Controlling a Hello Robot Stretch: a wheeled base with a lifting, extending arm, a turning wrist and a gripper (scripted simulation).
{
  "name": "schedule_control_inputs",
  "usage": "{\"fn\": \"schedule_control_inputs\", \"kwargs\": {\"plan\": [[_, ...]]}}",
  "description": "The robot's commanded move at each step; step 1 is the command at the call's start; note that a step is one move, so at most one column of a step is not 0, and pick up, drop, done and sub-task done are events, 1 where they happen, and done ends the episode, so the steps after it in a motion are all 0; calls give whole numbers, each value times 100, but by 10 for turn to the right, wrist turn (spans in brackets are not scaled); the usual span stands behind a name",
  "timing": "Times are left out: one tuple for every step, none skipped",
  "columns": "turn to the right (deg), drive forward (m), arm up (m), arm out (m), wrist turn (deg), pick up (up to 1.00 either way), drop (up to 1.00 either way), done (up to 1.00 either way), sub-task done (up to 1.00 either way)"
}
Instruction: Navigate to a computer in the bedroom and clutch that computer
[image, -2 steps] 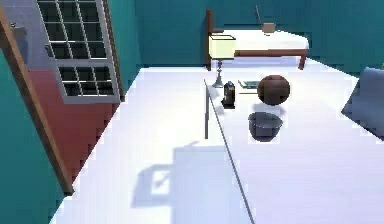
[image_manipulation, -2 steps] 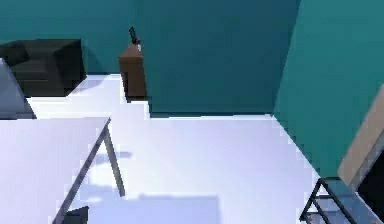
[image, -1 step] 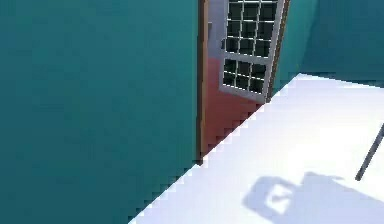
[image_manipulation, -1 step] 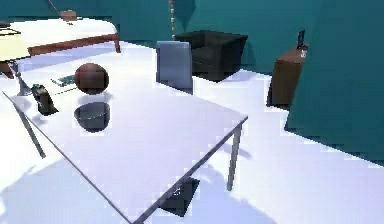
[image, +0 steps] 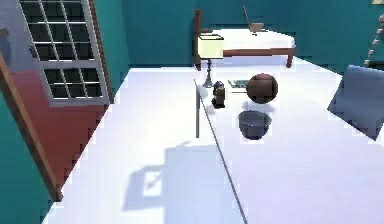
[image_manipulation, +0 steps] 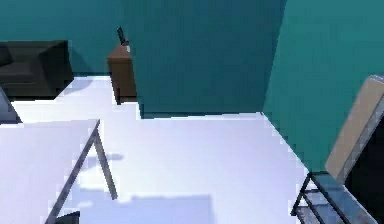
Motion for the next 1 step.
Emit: {"fn": "schedule_control_inputs", "kwargs": {"plan": [[450, 0, 0, 0, 0, 0, 0, 0, 0]]}}
